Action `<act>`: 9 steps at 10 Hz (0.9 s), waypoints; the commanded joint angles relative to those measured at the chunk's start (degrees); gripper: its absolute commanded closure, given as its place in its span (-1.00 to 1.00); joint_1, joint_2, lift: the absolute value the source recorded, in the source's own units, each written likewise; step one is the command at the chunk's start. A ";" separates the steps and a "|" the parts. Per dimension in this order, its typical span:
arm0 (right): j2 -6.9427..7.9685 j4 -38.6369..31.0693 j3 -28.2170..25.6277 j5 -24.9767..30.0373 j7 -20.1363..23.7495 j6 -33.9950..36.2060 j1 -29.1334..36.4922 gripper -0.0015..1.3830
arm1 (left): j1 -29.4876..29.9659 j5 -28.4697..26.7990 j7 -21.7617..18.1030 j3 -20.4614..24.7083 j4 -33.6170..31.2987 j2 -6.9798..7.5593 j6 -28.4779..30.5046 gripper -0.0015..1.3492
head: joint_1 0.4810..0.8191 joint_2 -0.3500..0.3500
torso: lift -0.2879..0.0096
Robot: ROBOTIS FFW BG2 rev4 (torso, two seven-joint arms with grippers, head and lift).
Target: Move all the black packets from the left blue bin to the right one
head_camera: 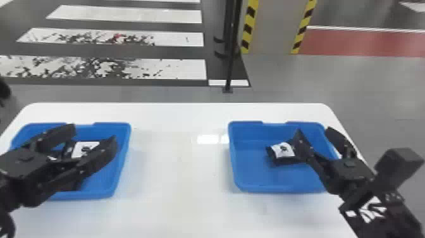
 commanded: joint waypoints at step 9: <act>2.27 -20.29 8.00 -2.67 0.15 -2.97 24.12 -0.83 | -17.20 -15.90 1.23 1.68 14.99 4.15 11.86 -0.77 | 0.27 0.51 | -0.10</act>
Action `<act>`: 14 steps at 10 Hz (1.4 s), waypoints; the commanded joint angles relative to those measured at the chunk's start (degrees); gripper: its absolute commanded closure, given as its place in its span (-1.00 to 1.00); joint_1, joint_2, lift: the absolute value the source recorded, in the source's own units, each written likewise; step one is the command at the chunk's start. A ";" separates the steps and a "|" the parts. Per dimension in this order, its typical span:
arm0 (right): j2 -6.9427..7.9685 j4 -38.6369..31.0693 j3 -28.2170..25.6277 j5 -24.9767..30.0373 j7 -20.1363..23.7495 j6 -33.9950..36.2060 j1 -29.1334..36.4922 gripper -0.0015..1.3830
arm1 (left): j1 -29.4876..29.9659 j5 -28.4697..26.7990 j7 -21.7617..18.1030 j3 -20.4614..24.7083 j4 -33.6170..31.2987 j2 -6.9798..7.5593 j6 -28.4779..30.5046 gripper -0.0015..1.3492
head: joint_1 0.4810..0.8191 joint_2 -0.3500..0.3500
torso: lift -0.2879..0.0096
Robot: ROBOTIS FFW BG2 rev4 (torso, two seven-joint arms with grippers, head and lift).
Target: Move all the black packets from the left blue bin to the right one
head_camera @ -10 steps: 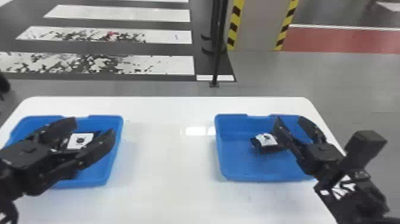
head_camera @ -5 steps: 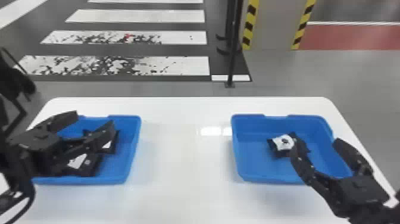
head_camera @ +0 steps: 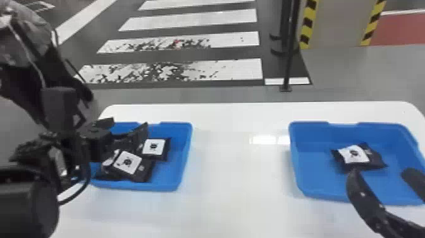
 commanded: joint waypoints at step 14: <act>0.00 1.20 0.64 -2.41 0.09 0.85 0.20 -0.83 | -16.62 -15.10 0.38 -6.84 29.36 2.49 14.64 -0.78 | 0.27 0.92 | -0.10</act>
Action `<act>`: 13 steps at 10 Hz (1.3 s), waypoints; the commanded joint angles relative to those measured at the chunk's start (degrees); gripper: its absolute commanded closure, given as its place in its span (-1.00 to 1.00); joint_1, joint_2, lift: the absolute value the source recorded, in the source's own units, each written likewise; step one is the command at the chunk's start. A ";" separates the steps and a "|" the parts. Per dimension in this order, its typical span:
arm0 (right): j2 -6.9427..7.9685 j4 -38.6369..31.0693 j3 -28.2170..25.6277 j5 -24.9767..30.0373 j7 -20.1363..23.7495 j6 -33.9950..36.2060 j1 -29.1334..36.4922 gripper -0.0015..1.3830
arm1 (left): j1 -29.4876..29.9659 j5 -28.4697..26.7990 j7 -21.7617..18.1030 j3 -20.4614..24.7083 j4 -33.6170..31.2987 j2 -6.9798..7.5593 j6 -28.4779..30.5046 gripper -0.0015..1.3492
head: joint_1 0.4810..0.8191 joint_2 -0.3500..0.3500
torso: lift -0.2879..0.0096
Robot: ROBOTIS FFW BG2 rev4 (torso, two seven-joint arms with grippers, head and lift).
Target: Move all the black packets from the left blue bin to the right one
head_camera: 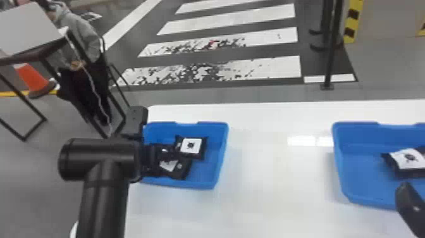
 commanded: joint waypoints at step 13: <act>0.00 0.07 0.00 -1.74 1.06 0.85 -1.05 -0.83 | 9.36 18.27 -5.06 2.31 -18.92 -0.37 -3.94 0.79 | 0.27 0.67 | -0.10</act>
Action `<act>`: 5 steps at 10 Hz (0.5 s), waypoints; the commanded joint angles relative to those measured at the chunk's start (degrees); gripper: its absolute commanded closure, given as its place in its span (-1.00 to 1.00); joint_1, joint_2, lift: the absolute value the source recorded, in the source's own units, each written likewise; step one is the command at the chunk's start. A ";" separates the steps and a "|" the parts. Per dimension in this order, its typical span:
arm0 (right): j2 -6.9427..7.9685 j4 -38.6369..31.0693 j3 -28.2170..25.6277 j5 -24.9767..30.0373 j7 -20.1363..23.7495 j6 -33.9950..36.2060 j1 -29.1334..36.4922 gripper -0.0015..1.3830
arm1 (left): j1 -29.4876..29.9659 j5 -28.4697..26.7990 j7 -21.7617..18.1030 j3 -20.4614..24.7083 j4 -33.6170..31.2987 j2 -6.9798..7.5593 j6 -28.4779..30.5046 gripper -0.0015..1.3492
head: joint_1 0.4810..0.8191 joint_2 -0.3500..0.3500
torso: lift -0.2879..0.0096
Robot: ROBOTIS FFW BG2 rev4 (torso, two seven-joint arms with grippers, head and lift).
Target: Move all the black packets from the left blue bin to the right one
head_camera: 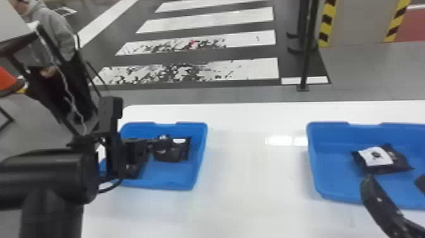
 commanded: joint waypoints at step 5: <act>-0.35 0.55 2.05 -3.42 6.33 7.68 -6.74 -0.82 | 5.70 14.88 -0.03 -5.79 -2.45 -2.67 -19.11 0.79 | 0.27 0.34 | -0.10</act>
